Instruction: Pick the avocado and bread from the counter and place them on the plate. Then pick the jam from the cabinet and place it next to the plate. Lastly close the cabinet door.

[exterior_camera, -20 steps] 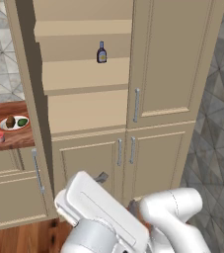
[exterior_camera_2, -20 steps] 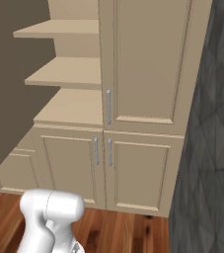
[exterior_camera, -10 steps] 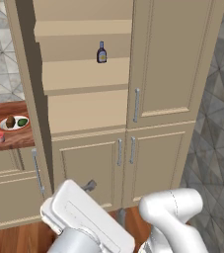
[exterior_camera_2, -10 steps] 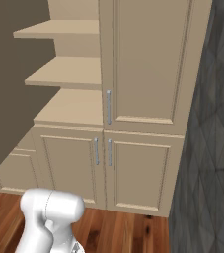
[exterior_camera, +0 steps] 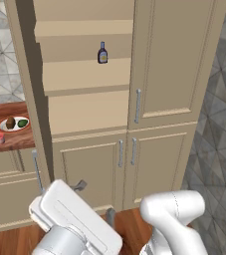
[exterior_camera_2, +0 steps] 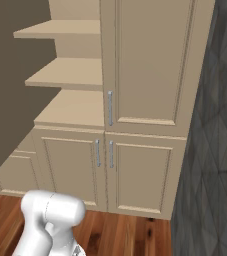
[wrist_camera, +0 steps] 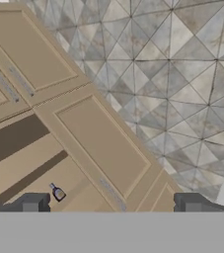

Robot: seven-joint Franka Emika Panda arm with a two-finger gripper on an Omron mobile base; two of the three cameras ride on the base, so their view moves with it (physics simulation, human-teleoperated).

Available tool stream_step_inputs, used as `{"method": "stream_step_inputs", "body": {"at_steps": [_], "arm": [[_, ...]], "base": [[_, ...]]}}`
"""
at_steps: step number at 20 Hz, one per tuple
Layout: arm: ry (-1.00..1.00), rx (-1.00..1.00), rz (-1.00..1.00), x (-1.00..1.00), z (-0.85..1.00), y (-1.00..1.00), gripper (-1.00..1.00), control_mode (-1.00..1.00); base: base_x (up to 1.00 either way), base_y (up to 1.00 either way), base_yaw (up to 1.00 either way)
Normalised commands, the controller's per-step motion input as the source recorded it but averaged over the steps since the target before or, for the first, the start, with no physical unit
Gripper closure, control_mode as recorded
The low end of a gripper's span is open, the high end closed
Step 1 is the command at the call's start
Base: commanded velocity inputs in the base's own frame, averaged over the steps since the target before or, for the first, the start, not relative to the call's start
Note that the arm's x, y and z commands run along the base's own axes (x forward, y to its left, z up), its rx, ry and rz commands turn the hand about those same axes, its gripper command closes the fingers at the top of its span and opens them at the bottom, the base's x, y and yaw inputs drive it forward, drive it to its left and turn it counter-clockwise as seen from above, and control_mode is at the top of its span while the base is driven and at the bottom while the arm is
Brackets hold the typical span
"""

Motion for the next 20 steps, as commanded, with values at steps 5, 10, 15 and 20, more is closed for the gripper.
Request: {"method": "stream_step_inputs", "body": {"at_steps": [5, 10, 15, 20], "arm": [[0.00, 0.00, 0.00, 0.25, -0.06, 0.08, -1.00, -1.00], [0.00, 0.00, 0.00, 0.24, -0.13, 0.23, -1.00, -1.00], [0.00, 0.00, 0.00, 0.12, -0.12, 0.24, -1.00, -1.00], [0.00, 0.00, 0.00, 0.20, -0.13, 0.25, -1.00, -1.00]], "base": [[0.00, 0.00, 0.00], [0.00, 0.00, 0.00], [0.00, 0.00, 0.00], [0.00, 0.00, 0.00]]}}
